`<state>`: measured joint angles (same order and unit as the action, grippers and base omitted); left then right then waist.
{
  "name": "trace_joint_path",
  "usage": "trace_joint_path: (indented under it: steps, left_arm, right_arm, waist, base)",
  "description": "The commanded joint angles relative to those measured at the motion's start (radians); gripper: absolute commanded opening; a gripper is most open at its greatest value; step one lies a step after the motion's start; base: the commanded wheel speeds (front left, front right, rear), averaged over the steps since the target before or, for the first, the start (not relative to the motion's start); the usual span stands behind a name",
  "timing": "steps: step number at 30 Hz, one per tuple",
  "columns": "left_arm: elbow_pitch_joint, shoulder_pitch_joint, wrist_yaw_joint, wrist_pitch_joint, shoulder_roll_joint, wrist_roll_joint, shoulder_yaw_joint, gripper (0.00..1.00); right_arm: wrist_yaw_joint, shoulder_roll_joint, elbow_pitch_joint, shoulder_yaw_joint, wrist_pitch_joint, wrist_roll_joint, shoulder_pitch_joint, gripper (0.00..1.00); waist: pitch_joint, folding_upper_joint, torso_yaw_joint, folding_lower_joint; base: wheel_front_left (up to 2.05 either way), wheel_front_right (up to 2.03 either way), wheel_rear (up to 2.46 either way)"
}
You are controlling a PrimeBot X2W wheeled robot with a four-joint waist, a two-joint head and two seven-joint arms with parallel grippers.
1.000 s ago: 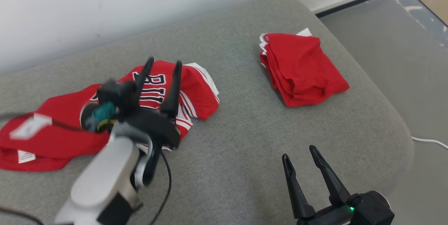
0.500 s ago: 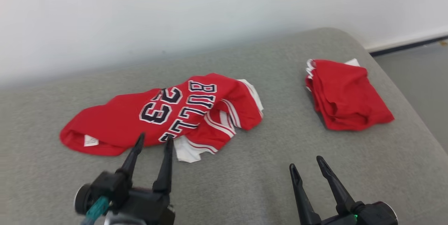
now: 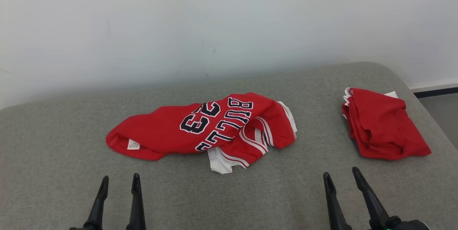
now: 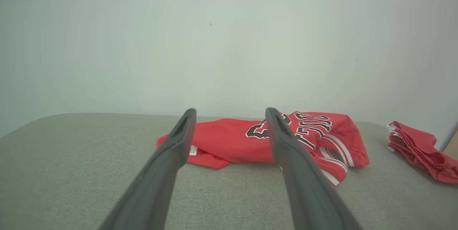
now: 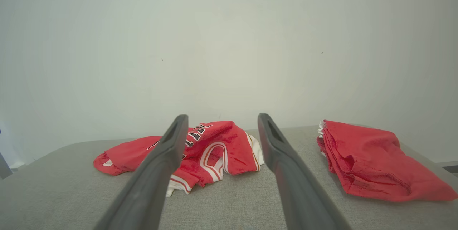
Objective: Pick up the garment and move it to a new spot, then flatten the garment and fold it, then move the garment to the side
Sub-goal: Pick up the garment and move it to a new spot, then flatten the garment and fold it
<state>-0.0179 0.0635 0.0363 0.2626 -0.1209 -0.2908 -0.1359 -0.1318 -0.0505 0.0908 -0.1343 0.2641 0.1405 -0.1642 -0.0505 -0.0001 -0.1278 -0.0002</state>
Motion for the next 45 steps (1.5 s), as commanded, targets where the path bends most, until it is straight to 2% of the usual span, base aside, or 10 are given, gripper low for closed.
trace_joint_path:
  steps: [1, 6, 16, 23, 45]
  left_arm:
    - [0.020, 0.026, -0.007, 0.003, 0.014, 0.018, 0.014, 1.00]
    - [0.035, 0.104, -0.055, 0.003, 0.044, 0.068, 0.048, 1.00]
    - [-0.010, 0.192, -0.087, 0.003, 0.069, 0.139, 0.060, 1.00]
    - [-0.001, 0.176, -0.094, 0.003, 0.071, 0.151, 0.055, 1.00]
    - [0.016, 0.165, -0.079, 0.003, 0.071, 0.140, 0.033, 1.00]
  right_arm:
    - [0.002, 0.000, 0.011, 0.014, 0.000, 0.006, -0.018, 1.00]
    - [0.002, 0.001, 0.017, 0.038, 0.000, -0.010, -0.062, 1.00]
    - [0.002, 0.000, 0.021, 0.043, 0.000, -0.015, -0.098, 1.00]
    - [0.002, 0.000, 0.004, 0.044, 0.000, -0.004, -0.099, 1.00]
    - [0.003, 0.000, -0.012, 0.039, 0.000, -0.002, -0.092, 1.00]
  waist:
    - [-0.023, 0.0001, 0.027, 0.0002]
    - [-0.042, 0.0001, 0.055, 0.0002]
    - [-0.062, 0.0001, 0.082, 0.0002]
    - [-0.062, 0.0001, 0.090, 0.0002]
    - [-0.062, 0.0001, 0.086, 0.0002]
  base:
    - [0.00, 0.00, 0.00]
    - [0.00, 0.00, 0.00]
    - [0.00, 0.00, 0.00]
    - [0.00, 0.00, 0.00]
    - [0.00, 0.00, 0.00]
